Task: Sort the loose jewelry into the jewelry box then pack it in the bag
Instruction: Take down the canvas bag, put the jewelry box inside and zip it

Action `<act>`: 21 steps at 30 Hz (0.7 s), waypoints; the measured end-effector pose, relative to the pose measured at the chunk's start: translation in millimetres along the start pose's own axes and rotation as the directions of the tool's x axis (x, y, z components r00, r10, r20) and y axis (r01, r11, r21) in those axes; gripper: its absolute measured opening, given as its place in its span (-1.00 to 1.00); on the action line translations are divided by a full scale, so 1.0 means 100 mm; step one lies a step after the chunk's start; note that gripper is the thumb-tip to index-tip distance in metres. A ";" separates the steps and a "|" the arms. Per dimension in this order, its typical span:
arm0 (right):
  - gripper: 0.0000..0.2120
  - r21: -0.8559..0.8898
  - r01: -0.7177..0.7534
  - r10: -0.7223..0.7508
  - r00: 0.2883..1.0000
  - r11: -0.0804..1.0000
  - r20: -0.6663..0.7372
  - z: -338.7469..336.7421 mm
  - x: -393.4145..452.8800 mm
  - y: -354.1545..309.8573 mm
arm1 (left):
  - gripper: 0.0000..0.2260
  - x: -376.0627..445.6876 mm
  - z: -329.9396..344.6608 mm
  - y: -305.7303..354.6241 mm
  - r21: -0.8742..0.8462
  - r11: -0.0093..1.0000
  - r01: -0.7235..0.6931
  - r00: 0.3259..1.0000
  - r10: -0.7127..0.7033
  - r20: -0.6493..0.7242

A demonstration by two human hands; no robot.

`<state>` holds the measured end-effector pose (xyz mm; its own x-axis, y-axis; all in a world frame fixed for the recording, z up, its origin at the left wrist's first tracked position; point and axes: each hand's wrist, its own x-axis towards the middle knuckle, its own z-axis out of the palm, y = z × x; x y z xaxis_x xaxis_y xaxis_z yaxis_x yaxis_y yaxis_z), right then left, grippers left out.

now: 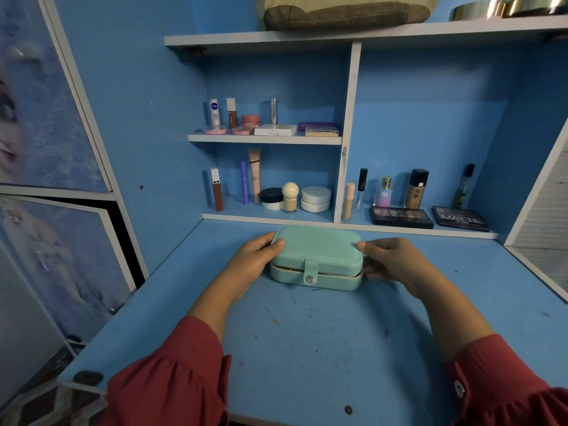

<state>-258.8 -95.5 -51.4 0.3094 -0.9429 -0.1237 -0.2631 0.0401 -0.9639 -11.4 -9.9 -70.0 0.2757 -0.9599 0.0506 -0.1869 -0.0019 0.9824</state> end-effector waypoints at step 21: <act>-0.12 -0.543 0.261 -0.280 0.959 0.798 0.049 0.11 0.02 0.11 | -0.20 0.03 0.10 -0.10 0.475 0.870 -0.131 0.991 0.121 0.053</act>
<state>-250.7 -93.4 -65.4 0.4152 -0.8989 0.1402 -0.6254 -0.3939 -0.6736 -18.5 -15.2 -81.0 0.2005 -0.9667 0.1591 -0.6465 -0.0085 0.7629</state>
